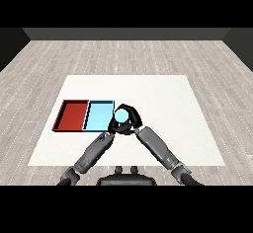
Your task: Pick the blue can and put it in the blue box
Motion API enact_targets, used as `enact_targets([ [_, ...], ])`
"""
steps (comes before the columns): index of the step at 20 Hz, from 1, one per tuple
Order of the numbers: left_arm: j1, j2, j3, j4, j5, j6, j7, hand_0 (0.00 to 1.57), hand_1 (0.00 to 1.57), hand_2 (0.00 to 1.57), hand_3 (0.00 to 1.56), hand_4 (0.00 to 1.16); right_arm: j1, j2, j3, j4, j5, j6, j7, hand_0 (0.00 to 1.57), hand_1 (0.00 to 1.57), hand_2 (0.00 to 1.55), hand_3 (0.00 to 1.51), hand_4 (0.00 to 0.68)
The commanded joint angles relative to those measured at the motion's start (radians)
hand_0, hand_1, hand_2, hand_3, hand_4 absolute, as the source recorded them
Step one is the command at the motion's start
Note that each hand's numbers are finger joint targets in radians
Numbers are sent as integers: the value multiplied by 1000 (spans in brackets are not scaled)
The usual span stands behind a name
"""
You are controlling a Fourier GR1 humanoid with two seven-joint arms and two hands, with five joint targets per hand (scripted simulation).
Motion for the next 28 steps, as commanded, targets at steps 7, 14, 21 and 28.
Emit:
enact_targets([
  [7,-58,40,-93,21,-257,182,143,453,453,604,0,189,-85,5,84,28,-77,-52,1,1456,1456,1466,1397,596],
  [14,-41,-8,-34,12,-41,226,16,1014,1014,1040,899,696,-78,4,148,18,-130,-107,-26,1442,1442,1451,1396,611],
  [21,-42,-8,-33,5,-78,181,53,626,626,727,512,663,-94,4,90,35,-125,-33,-8,1435,1435,1452,1392,593],
  [28,23,-8,-13,-23,12,123,-11,1425,1425,1347,1000,683,-37,4,34,44,-196,34,-61,1267,1267,1371,1326,415],
])
